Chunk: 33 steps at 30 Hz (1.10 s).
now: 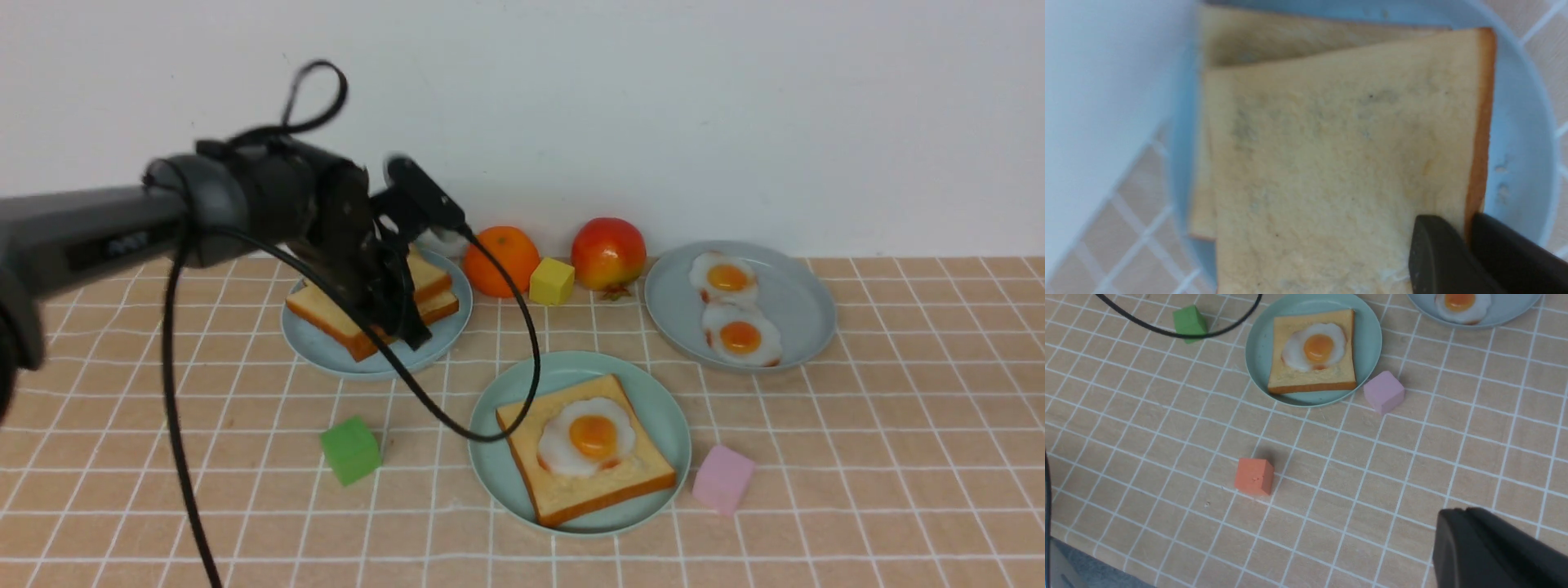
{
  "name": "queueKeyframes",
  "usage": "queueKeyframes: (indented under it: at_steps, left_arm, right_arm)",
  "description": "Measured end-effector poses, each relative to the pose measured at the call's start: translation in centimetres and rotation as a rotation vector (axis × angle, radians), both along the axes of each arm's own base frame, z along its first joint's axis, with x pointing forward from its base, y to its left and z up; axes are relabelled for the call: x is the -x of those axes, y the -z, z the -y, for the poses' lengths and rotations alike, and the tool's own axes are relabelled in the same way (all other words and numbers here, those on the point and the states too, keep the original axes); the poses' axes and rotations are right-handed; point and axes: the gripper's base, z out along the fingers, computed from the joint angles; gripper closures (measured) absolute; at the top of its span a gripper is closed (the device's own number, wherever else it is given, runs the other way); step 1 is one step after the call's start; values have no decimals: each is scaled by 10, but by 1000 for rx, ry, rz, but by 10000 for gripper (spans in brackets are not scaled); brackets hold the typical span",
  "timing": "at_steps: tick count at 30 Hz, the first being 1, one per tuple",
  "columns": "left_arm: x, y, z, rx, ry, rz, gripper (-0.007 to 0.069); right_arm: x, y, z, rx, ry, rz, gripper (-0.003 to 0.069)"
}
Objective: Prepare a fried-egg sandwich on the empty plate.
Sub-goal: Use the left arm to grab a slice of bread, then use the left arm to place a slice of bread on the fried egg in the middle
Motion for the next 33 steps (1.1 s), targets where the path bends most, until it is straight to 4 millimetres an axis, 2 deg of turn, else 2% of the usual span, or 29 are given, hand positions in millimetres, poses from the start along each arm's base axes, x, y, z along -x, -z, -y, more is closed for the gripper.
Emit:
queueKeyframes:
  at_steps: [1,4,6,9,10,13,16,19,22,27,33]
  left_arm:
    - [1,-2,0,1,0,3,556]
    - [14,-34,1,32,-4,26,566]
    - [21,-42,4,33,3,15,568]
    - [41,-54,25,45,44,-35,568]
    - [54,-57,42,65,77,-62,568]
    - [83,-51,87,73,195,-92,568]
    - [106,-34,118,25,296,-101,568]
    - [116,-20,135,-18,347,-107,569]
    - [119,-9,144,-34,370,-113,570]
    - [117,3,147,-45,375,-124,574]
    - [117,5,149,-23,370,-132,574]
  right_arm:
    - [0,0,0,-1,-1,0,629]
    - [1,0,0,-1,-2,-3,627]
    - [0,0,0,0,-2,-3,627]
    - [0,0,0,6,-4,0,625]
    - [1,0,0,11,-9,4,623]
    - [2,0,1,14,-14,13,620]
    - [8,-2,2,10,-15,32,617]
    - [18,-4,5,1,-14,69,616]
    - [31,-7,8,-6,-12,113,616]
    - [47,-7,12,-17,-11,163,616]
    - [52,-7,13,-25,-8,178,610]
